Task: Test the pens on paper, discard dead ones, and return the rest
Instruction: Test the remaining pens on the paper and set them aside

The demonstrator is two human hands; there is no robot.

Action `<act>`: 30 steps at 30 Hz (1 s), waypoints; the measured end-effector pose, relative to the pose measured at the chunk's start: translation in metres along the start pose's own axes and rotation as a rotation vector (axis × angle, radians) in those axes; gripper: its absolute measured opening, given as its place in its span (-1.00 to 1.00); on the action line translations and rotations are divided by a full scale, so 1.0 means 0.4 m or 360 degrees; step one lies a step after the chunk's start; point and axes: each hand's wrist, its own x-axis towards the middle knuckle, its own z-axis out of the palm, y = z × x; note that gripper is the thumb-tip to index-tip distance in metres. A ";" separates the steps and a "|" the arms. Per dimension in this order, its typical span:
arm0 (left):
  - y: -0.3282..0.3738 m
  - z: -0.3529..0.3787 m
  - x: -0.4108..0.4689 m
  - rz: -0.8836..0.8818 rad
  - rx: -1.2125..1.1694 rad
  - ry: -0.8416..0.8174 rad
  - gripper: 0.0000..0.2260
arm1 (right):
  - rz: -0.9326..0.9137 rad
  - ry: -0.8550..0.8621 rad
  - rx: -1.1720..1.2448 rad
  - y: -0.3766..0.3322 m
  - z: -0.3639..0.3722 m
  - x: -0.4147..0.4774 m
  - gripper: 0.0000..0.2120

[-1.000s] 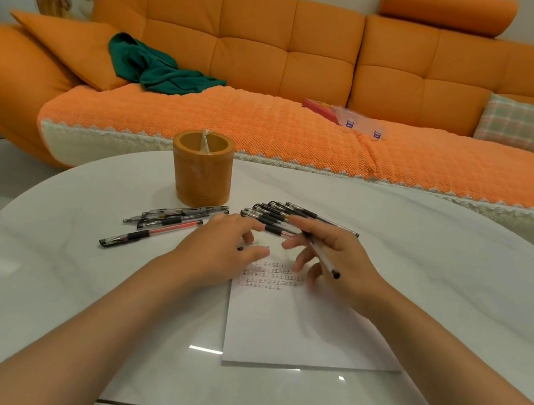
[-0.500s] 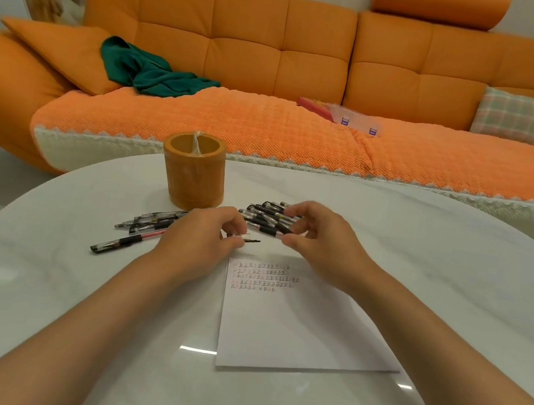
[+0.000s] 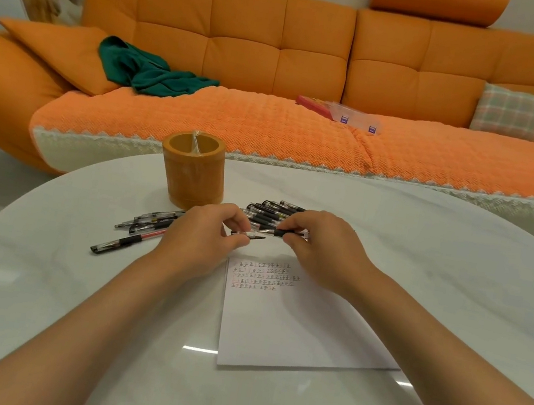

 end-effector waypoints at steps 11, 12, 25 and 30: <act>0.024 0.014 -0.010 -0.0041 -0.0417 -0.0196 -0.94 | -0.0295 -0.0105 -0.0160 -0.004 0.003 -0.019 -0.85; 0.031 0.015 -0.011 -0.0087 -0.0537 -0.0227 -0.93 | -0.0352 -0.0087 -0.0248 -0.005 0.002 -0.022 -0.84; 0.066 0.003 -0.026 -0.0315 -0.0828 -0.0481 -0.85 | -0.0252 0.0248 -0.0721 -0.044 0.022 -0.030 -0.34; 0.060 0.002 -0.018 -0.0372 -0.0791 -0.0376 -0.93 | -0.0292 0.0017 -0.0347 -0.023 0.020 -0.027 -0.51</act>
